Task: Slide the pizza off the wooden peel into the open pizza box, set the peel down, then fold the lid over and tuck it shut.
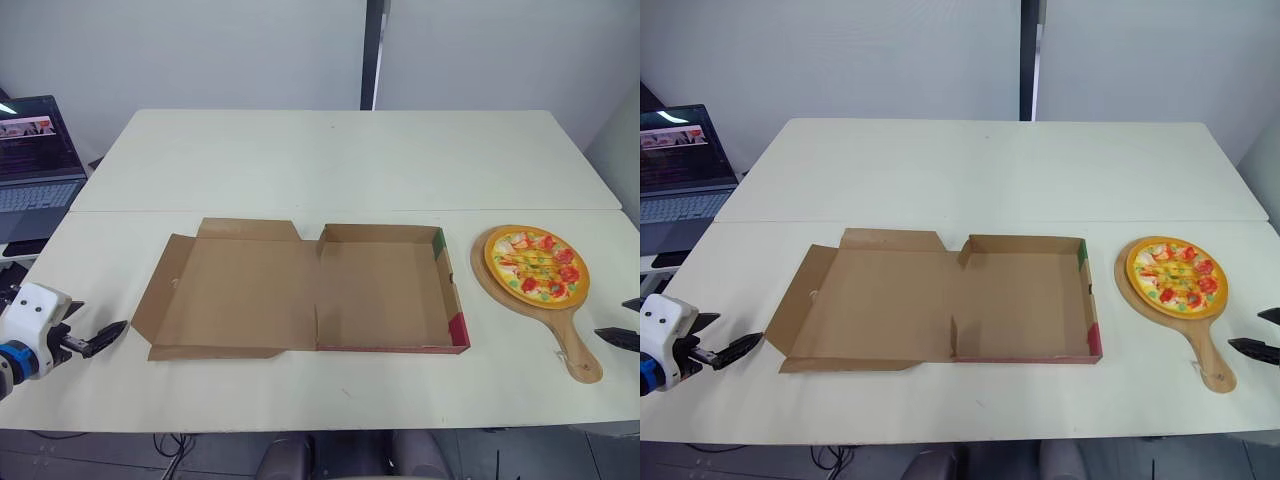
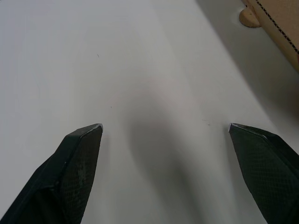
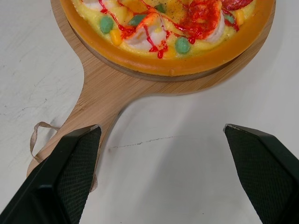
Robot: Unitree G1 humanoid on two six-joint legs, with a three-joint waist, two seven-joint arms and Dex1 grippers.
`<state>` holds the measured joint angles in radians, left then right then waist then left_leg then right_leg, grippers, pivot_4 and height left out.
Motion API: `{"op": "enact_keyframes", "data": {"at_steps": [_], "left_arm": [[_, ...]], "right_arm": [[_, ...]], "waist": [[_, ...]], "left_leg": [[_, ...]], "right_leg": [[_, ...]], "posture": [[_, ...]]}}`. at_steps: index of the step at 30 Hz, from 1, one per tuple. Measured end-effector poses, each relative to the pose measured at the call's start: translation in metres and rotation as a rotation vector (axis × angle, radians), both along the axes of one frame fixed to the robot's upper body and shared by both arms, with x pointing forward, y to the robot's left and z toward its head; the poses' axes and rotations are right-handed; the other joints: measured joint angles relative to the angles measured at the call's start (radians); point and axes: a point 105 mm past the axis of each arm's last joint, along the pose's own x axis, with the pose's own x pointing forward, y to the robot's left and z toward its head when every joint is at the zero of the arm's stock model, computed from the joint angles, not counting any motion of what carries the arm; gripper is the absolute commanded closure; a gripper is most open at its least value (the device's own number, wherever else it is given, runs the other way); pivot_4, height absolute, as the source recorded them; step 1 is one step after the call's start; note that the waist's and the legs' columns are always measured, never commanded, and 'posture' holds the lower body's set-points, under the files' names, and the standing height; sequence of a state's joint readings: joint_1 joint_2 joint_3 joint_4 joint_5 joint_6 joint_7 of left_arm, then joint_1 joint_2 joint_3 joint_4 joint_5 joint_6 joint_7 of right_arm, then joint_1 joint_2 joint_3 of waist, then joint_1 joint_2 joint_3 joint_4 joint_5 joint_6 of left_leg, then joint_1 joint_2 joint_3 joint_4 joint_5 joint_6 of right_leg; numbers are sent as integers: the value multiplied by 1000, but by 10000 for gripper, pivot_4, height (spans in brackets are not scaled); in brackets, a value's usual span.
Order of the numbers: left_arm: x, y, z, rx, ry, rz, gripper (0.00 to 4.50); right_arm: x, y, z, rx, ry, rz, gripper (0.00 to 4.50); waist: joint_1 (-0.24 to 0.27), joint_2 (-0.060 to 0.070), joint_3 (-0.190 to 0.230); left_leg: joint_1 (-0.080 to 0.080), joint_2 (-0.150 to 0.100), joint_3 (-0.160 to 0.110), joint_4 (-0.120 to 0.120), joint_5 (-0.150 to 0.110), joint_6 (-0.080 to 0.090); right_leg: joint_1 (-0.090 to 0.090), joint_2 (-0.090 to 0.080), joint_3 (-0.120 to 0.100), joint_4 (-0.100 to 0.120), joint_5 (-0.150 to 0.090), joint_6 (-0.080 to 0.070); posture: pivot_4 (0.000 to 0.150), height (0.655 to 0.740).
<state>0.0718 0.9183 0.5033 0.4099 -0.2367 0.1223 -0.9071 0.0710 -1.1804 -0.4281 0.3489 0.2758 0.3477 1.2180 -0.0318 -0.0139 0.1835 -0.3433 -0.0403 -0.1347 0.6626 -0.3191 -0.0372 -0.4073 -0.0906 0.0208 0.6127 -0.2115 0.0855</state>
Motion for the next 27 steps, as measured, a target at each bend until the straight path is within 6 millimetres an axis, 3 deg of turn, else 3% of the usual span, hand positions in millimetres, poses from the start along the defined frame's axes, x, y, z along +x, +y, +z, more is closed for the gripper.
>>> {"op": "enact_keyframes", "data": {"at_steps": [11,27], "left_arm": [[9,-15,13,-46,-8,-154,233],[8,-19,15,-116,1,-192,233]], "right_arm": [[-4,-3,-5,-4,7,-28,0],[-4,-5,-4,11,-11,-51,0]], "waist": [[0,0,0],[0,1,0]], "left_leg": [[0,0,1,0,0,0],[0,0,0,0,0,0]], "right_leg": [[0,0,0,0,0,0],[0,0,0,0,0,0]], "posture": [[1500,7400],[1500,7400]]}}
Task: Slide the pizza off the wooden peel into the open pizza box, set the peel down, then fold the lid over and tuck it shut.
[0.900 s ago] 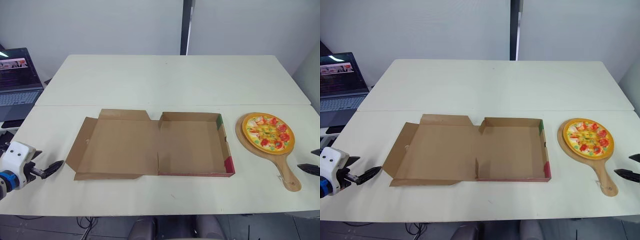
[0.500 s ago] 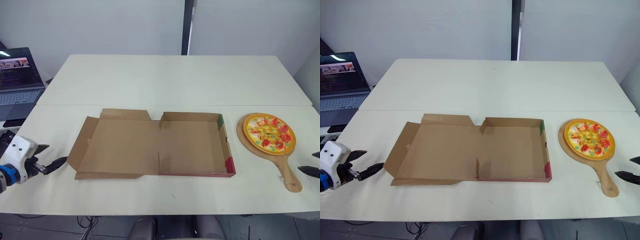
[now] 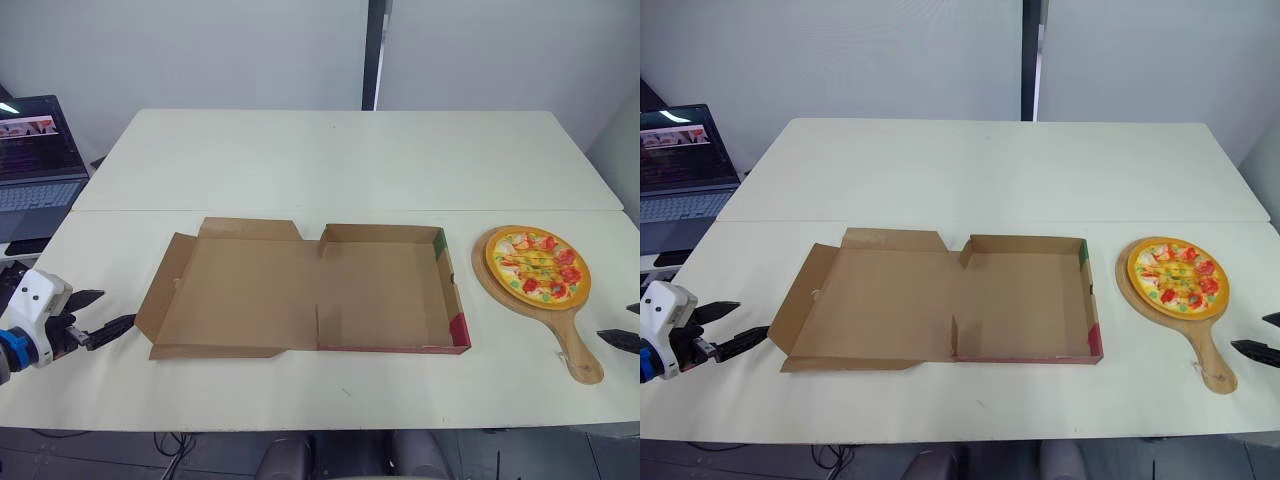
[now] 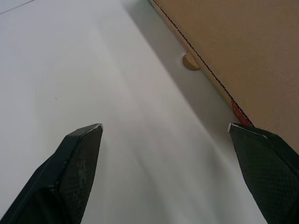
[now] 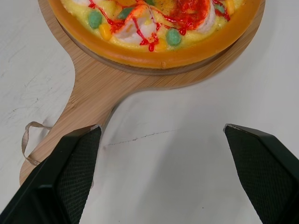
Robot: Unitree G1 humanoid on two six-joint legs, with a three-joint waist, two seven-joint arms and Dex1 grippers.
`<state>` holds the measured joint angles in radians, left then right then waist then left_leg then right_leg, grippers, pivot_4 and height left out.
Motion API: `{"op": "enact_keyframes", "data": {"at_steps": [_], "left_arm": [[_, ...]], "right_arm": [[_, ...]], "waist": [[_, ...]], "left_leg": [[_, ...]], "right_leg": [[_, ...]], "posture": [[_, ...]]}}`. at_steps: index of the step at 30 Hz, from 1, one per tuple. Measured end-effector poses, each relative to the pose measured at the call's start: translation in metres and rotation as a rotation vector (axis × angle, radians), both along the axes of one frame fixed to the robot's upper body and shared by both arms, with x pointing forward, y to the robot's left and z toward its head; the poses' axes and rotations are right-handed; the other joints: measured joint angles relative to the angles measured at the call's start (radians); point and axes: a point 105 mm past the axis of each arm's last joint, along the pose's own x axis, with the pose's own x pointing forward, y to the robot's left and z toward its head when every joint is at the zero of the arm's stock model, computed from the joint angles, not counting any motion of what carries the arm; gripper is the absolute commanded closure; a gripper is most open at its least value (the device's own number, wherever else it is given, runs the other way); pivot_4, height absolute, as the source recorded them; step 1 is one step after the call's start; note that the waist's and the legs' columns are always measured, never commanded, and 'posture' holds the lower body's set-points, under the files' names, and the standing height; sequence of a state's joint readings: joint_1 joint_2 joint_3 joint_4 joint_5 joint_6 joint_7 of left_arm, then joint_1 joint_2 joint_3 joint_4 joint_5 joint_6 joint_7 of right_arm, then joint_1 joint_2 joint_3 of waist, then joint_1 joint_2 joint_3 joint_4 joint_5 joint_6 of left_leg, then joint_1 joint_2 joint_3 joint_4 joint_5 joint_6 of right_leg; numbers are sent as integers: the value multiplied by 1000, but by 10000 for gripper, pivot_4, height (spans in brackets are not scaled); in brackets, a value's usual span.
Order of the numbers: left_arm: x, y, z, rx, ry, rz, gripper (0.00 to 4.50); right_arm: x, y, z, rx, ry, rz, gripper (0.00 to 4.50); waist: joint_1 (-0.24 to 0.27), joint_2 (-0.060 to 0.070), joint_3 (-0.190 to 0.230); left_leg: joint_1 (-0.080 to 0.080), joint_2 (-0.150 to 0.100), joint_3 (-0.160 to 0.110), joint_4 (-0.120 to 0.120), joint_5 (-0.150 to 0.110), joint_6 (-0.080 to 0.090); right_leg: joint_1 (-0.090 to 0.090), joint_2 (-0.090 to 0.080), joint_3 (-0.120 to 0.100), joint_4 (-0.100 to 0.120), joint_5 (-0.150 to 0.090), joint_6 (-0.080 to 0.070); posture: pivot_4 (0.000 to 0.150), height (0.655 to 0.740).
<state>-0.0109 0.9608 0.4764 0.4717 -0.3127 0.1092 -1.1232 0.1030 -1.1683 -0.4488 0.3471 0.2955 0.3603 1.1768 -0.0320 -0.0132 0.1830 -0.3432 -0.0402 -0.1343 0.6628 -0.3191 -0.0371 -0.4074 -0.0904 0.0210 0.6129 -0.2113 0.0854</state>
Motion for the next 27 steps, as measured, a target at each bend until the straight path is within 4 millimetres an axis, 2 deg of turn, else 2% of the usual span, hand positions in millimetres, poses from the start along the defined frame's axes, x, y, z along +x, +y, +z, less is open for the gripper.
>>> {"op": "enact_keyframes", "data": {"at_steps": [8,12,14,18,23,25,27], "left_arm": [[0,-6,3,-21,11,-15,233],[-2,-14,12,-59,-6,-24,233],[1,-24,21,-77,-28,-57,233],[9,-58,40,-105,-69,-181,233],[21,-125,55,-93,-62,-464,233],[26,-136,63,-86,-77,-514,233],[31,-137,72,-90,-106,-521,233]], "right_arm": [[-1,-1,-1,0,-4,-7,0],[-4,-4,0,-2,-33,-35,0],[-7,-5,2,1,-48,-44,0],[-13,-2,3,8,-65,-54,0],[-18,8,11,21,-95,-38,0],[-19,11,16,15,-104,-32,0],[-23,15,18,23,-111,-34,0]], "waist": [[0,0,0],[0,0,0],[3,0,0],[6,0,0],[4,1,-1],[4,1,-1],[-1,1,-1]], "left_leg": [[0,0,0,0,0,0],[0,0,0,0,0,0],[0,0,0,0,0,0],[0,0,0,1,0,0],[0,0,0,1,0,0],[0,0,0,1,0,0],[0,1,0,1,0,0]], "right_leg": [[0,0,0,0,0,0],[0,0,0,0,0,0],[0,0,0,0,0,0],[1,0,0,0,0,0],[1,0,1,0,0,0],[1,1,1,0,0,0],[1,2,1,0,0,0]], "posture": [[1500,7400],[1500,7400],[1500,7400],[1500,7400],[1500,7400],[1500,7400],[1500,7400]]}}
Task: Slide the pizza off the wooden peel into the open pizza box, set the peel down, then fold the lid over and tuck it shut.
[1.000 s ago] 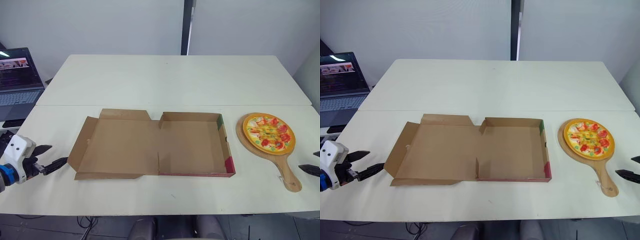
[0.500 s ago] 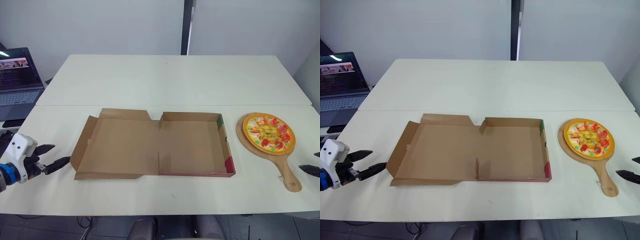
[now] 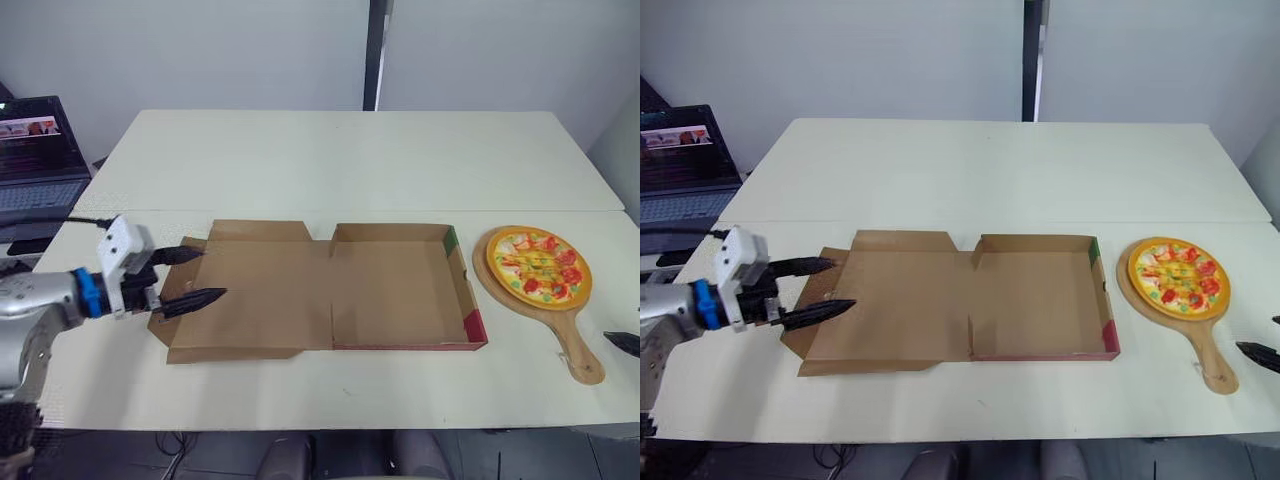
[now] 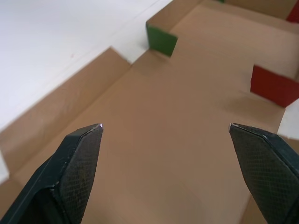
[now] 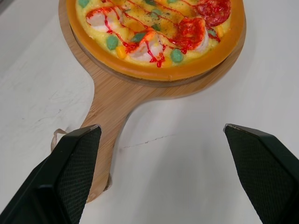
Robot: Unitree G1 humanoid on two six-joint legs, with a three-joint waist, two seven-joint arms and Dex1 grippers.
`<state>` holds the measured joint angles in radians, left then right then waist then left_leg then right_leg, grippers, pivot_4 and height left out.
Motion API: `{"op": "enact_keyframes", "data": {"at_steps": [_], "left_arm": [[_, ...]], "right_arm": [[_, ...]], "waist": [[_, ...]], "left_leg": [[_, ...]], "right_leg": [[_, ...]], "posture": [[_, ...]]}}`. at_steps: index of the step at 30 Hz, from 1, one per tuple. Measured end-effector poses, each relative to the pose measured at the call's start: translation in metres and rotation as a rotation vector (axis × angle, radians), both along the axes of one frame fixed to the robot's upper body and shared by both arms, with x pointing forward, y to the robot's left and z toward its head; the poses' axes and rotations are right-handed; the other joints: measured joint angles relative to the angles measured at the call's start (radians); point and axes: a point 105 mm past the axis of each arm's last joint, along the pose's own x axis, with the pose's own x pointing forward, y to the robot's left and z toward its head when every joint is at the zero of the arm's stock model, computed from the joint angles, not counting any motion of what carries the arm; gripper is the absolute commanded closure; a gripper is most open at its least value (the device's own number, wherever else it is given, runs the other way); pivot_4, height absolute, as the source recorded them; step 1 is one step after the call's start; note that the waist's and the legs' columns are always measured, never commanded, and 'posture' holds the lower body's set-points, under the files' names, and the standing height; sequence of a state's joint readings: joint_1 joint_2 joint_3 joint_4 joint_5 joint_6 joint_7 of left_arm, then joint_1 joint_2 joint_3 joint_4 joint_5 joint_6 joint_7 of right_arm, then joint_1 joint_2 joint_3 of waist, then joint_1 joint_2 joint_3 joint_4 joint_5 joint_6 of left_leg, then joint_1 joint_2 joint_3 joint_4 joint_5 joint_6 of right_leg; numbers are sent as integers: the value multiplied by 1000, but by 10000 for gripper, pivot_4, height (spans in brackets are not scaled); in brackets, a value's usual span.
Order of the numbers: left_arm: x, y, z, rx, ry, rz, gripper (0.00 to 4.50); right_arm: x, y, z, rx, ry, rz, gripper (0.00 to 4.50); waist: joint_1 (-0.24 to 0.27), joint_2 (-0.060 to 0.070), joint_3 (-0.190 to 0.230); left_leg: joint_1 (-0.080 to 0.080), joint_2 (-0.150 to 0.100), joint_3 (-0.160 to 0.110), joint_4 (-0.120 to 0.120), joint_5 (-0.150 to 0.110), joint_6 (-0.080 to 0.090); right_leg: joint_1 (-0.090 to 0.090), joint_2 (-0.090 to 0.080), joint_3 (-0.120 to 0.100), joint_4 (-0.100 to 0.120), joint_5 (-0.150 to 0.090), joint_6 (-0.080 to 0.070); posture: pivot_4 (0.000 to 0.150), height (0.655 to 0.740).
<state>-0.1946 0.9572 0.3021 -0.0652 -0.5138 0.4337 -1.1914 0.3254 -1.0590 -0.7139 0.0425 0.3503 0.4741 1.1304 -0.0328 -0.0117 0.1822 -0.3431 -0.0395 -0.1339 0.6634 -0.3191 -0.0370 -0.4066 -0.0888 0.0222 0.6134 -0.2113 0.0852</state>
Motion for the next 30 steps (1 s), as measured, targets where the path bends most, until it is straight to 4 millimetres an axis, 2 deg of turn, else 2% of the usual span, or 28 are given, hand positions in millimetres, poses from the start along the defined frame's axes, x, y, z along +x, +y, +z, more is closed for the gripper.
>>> {"op": "enact_keyframes", "data": {"at_steps": [2,4,12,14,18,22,26,30], "left_arm": [[2,-2,4,-22,1,-6,233],[2,-12,8,-31,8,-60,233],[-10,-99,29,-42,-34,-475,233],[-16,-112,29,-47,-25,-542,233],[-24,-128,26,-34,-17,-631,233],[-26,-142,30,-64,-31,-689,233],[-29,-155,44,-113,-61,-739,233],[-31,-162,43,-126,-50,-769,233]], "right_arm": [[-2,2,1,13,-3,-7,0],[-5,5,1,32,-5,-13,0],[-18,38,3,73,4,-22,0],[-20,46,-1,89,10,-46,0],[-18,48,-14,90,13,-154,0],[-6,49,-31,99,15,-246,0],[5,55,-42,106,34,-242,0],[16,51,-56,119,66,-266,0]], "waist": [[-3,0,0],[1,0,0],[17,0,0],[15,0,0],[7,0,0],[7,0,0],[7,0,0],[6,0,0]], "left_leg": [[1,0,2,0,0,0],[0,0,1,1,0,0],[-2,-1,0,2,0,0],[-1,-1,0,2,0,0],[-1,-1,1,2,0,0],[-1,-1,1,3,0,0],[-1,-1,1,2,0,0],[-1,-2,2,3,0,0]], "right_leg": [[0,0,1,0,0,0],[0,0,2,0,0,0],[0,0,2,0,0,1],[0,0,2,0,0,1],[0,0,3,0,0,1],[0,0,4,0,0,1],[0,1,4,0,0,1],[0,1,5,0,0,1]], "posture": [[1500,7400],[1500,7400],[1500,7400],[1500,7400],[1500,7400],[1500,7400],[1500,7400],[1500,7400]]}}
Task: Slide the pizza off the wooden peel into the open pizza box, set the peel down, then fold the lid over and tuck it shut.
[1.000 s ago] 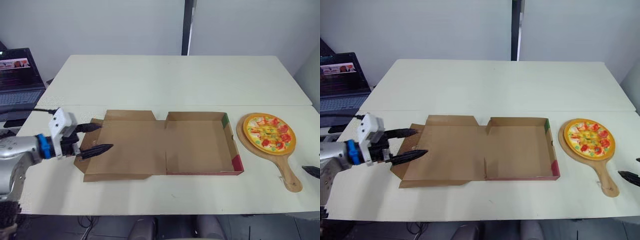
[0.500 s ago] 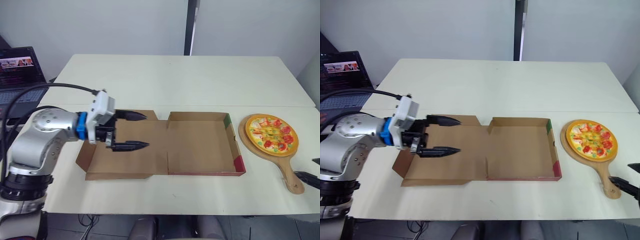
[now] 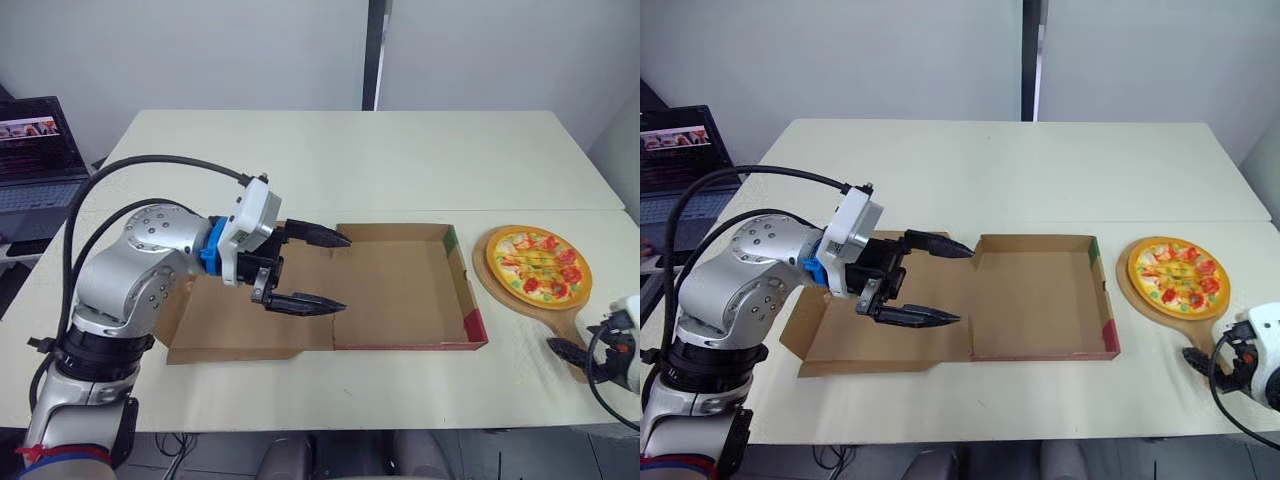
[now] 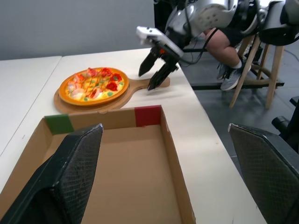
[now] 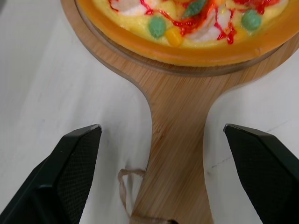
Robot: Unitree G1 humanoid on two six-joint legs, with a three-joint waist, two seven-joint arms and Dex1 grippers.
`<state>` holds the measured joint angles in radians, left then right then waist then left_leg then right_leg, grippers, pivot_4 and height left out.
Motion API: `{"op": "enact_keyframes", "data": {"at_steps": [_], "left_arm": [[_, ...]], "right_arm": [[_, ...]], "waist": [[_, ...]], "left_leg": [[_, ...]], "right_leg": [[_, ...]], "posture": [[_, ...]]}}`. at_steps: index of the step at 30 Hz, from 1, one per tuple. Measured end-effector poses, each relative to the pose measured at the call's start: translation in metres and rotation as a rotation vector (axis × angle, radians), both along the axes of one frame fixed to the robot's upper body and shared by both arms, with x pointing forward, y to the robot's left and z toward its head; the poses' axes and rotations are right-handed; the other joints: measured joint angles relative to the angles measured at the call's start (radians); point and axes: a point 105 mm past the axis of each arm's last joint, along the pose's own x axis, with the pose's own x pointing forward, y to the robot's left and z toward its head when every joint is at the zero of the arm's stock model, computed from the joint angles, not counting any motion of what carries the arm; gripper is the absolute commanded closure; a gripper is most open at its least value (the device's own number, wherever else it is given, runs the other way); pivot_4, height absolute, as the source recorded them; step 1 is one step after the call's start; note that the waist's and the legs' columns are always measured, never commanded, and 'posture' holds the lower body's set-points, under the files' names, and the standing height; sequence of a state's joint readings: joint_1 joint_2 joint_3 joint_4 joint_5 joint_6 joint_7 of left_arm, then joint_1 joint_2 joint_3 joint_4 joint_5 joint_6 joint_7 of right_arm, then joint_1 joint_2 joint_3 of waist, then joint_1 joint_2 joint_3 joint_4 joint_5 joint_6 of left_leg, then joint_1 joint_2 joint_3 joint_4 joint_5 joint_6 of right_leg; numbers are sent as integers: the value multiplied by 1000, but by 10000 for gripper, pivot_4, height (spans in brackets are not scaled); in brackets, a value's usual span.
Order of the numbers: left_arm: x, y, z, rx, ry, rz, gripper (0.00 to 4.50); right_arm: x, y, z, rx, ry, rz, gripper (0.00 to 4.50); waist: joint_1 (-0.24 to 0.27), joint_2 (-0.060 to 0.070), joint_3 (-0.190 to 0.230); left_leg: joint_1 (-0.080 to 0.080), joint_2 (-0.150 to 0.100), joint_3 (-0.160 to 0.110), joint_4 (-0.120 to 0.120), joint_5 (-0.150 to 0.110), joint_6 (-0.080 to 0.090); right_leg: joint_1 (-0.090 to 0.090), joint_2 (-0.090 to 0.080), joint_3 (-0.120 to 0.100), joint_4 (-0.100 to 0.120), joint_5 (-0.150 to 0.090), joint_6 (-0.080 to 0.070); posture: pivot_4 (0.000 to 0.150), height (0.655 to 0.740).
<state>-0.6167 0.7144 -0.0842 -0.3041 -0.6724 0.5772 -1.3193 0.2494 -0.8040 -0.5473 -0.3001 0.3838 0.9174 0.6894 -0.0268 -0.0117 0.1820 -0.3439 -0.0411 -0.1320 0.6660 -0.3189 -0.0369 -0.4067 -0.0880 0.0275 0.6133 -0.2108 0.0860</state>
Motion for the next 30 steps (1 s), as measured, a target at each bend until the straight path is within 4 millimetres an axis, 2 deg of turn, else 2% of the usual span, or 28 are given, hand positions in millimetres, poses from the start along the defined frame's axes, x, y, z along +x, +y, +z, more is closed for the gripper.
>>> {"op": "enact_keyframes", "data": {"at_steps": [8,17,25,30], "left_arm": [[0,-6,4,-12,-8,-12,233],[3,-8,5,-25,-11,11,0],[6,-7,5,-33,-13,32,0],[13,0,5,-20,-14,77,0]], "right_arm": [[17,-5,-1,4,-15,13,0],[21,-8,-3,18,-31,13,28551],[26,-5,-8,41,-105,3,29232],[28,-5,-9,53,-166,-31,29233]], "waist": [[-1,-1,0],[-3,-4,-2],[-9,-10,-3],[-8,-10,-3]], "left_leg": [[2,0,3,1,0,0],[5,1,7,0,0,0],[9,2,13,0,0,1],[11,2,16,-1,0,1]], "right_leg": [[0,1,4,0,1,1],[1,2,8,0,1,2],[1,3,14,0,3,4],[2,3,16,0,3,4]], "posture": [[1500,7400],[1500,7400],[1500,7400],[1500,7400]]}}
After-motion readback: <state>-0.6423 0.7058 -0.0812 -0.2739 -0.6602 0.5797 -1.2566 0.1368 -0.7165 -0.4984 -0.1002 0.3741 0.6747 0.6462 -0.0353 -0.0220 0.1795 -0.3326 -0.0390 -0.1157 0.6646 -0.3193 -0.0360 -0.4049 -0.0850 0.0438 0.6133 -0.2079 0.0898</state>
